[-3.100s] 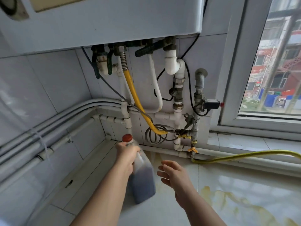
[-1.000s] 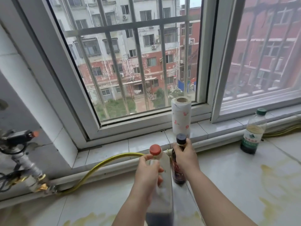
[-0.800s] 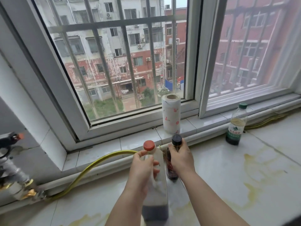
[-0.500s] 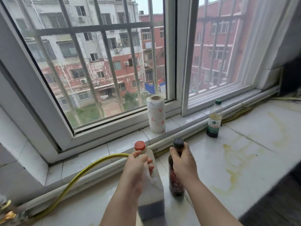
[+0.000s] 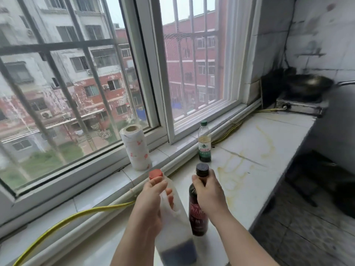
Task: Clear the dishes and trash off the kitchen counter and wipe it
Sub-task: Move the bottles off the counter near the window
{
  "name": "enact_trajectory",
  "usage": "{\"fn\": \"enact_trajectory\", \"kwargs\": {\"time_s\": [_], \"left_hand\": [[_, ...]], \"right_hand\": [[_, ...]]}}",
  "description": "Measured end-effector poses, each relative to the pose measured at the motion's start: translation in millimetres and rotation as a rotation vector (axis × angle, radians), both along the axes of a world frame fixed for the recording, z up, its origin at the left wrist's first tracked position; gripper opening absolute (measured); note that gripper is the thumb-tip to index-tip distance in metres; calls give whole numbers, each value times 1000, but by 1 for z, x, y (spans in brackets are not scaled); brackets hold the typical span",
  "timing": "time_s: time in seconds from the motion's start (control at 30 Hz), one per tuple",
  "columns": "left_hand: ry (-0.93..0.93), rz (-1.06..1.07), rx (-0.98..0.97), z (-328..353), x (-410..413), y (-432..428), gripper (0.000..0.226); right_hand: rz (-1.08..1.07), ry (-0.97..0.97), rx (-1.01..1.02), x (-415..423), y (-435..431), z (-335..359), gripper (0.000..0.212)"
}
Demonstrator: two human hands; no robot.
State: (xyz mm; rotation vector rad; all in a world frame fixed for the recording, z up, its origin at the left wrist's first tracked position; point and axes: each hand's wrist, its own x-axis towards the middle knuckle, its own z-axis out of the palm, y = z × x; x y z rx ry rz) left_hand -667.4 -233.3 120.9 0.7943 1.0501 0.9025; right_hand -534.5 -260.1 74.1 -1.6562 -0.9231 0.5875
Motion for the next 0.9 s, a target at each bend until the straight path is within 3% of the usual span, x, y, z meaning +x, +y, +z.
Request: {"fn": "enact_trajectory", "kwargs": {"time_s": [0.5,0.9], "left_hand": [[-4,-169,43,10,242,-12,21],[-41,-406,76,3,393,10,24]], "right_hand": [[-119,-21,66,235,-34,25,12],[-331,-32,60,369,-35,19,11]]}}
